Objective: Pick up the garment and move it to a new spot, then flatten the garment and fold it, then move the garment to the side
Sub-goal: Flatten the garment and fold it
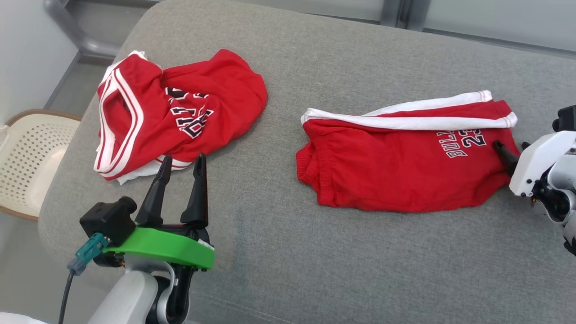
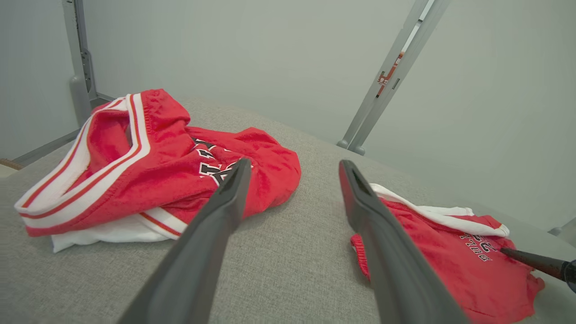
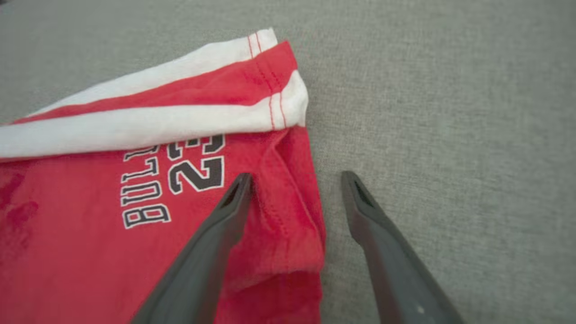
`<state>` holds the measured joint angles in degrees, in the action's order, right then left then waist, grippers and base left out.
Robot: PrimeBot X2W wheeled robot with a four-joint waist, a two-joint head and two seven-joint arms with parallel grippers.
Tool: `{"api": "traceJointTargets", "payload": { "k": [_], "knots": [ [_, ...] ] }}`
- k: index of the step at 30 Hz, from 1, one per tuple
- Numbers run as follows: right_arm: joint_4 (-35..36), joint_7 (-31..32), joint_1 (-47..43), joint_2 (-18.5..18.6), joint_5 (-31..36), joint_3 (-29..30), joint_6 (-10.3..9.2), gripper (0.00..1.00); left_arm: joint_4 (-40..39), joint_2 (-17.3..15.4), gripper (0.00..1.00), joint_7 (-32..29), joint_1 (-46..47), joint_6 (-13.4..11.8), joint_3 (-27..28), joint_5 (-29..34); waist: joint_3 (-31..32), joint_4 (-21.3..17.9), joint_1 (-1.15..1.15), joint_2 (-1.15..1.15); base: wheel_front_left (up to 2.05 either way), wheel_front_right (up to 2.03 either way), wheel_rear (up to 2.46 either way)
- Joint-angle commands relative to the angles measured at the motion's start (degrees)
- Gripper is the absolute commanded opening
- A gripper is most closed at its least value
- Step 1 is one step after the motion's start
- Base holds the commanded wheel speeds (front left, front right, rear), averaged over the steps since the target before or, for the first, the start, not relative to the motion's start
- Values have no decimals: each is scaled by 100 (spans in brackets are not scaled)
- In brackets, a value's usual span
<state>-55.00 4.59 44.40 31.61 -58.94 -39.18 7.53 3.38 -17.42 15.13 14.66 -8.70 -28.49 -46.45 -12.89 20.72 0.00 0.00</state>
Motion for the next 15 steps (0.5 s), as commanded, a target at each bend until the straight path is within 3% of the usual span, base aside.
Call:
{"api": "traceJointTargets", "payload": {
  "k": [1, 7, 8, 9, 10, 11, 15],
  "knots": [
    [-138, 201, 148, 23, -57, -35, -7, 100, 50, 58, 100, 1, -84, 68, 42, 75, -177, 213, 0, 0, 0, 0, 0],
    [-548, 1362, 376, -183, -302, -262, -2, 100, 230, 302, 100, 1, -143, 253, 160, 283, -200, 302, 0, 0, 0, 0, 0],
    [-542, 1504, 382, -222, -328, -304, -1, 92, 259, 335, 100, 1, -156, 281, 161, 286, -194, 302, 0, 0, 0, 0, 0],
    [-507, 1610, 381, -255, -368, -348, 9, 48, 299, 364, 100, 1, -168, 304, 175, 303, -183, 297, 0, 0, 0, 0, 0],
    [-465, 1654, 382, -259, -385, -382, 17, 17, 323, 390, 100, 1, -177, 320, 189, 331, -173, 288, 0, 0, 0, 0, 0],
    [-407, 1641, 382, -260, -404, -413, 17, 0, 348, 430, 100, 1, -186, 341, 203, 373, -150, 271, 0, 0, 0, 0, 0],
    [-194, 1119, 355, -153, -478, -392, 9, 0, 425, 484, 100, 1, -242, 409, 271, 658, -24, 161, 0, 0, 0, 0, 0]
  ]
}}
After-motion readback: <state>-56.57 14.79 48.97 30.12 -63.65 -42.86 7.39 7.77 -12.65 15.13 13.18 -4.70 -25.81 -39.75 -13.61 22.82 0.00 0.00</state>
